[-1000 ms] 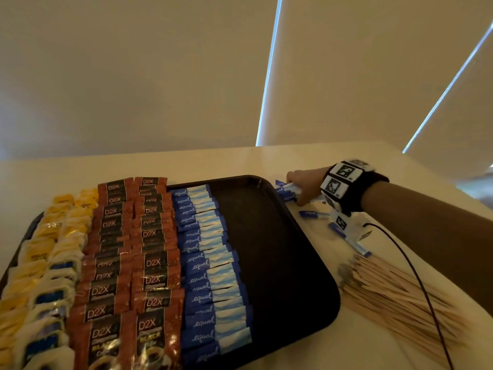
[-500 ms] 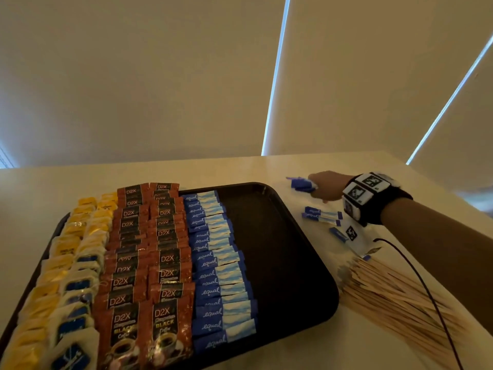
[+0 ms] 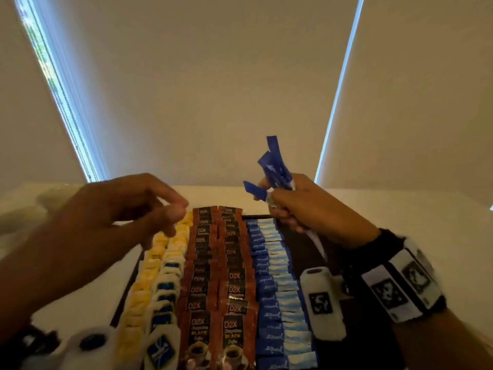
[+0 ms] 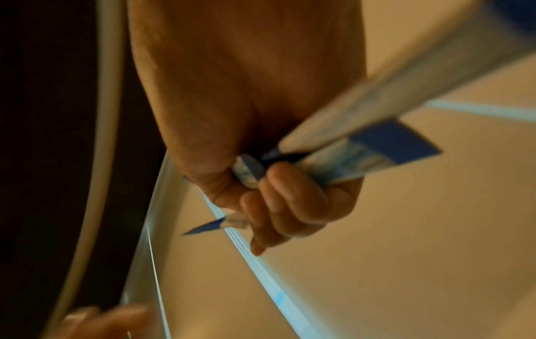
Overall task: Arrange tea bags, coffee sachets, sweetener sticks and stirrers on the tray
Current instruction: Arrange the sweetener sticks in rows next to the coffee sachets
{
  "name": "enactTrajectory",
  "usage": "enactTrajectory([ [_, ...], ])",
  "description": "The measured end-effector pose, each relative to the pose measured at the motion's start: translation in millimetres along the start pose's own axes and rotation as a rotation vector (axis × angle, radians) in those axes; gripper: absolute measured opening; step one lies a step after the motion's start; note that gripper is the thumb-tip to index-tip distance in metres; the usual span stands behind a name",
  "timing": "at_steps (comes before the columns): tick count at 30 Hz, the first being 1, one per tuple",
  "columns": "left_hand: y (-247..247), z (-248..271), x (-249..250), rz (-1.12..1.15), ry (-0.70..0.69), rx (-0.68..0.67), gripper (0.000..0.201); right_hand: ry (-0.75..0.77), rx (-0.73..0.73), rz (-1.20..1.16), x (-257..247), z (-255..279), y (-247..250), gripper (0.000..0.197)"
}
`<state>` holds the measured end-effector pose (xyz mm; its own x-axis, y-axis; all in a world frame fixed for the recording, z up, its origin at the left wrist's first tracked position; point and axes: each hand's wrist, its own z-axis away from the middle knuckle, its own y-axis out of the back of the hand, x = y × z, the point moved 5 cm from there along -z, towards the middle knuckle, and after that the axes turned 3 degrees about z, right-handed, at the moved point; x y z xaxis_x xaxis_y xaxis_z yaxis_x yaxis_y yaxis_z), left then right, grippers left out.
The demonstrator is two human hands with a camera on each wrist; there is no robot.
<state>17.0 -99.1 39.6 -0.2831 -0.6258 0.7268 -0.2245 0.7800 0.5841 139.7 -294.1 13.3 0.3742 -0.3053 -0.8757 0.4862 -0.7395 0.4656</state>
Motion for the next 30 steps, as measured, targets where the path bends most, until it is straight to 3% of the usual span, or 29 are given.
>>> enactTrajectory([
  [6,-22,-47,13,0.174,-0.018,0.004,0.037,-0.094,-0.290,-0.652,-7,-11,-52,0.006],
  [8,-28,-51,9,0.248,-0.023,0.015,0.032,-0.147,-0.353,-0.747,-3,-12,-59,0.013],
  [11,-33,-56,-5,0.325,0.004,0.074,0.017,-0.194,-0.435,-0.829,2,-12,-68,0.009],
  [13,-37,-58,-12,0.335,0.016,0.039,0.016,-0.218,-0.464,-0.853,8,-14,-69,0.013],
  [16,-33,-60,-22,0.338,0.043,-0.041,0.010,-0.251,-0.451,-0.815,16,-14,-64,0.018],
  [19,-31,-61,-30,0.298,0.056,-0.078,0.012,-0.262,-0.340,-0.636,18,-13,-56,0.024],
  [26,-36,-63,-31,0.338,0.066,-0.064,0.013,-0.055,-0.039,-0.053,4,-17,-47,0.023],
  [30,-34,-61,-26,0.359,0.022,-0.084,0.024,-0.061,-0.122,-0.189,6,-15,-44,0.026],
])
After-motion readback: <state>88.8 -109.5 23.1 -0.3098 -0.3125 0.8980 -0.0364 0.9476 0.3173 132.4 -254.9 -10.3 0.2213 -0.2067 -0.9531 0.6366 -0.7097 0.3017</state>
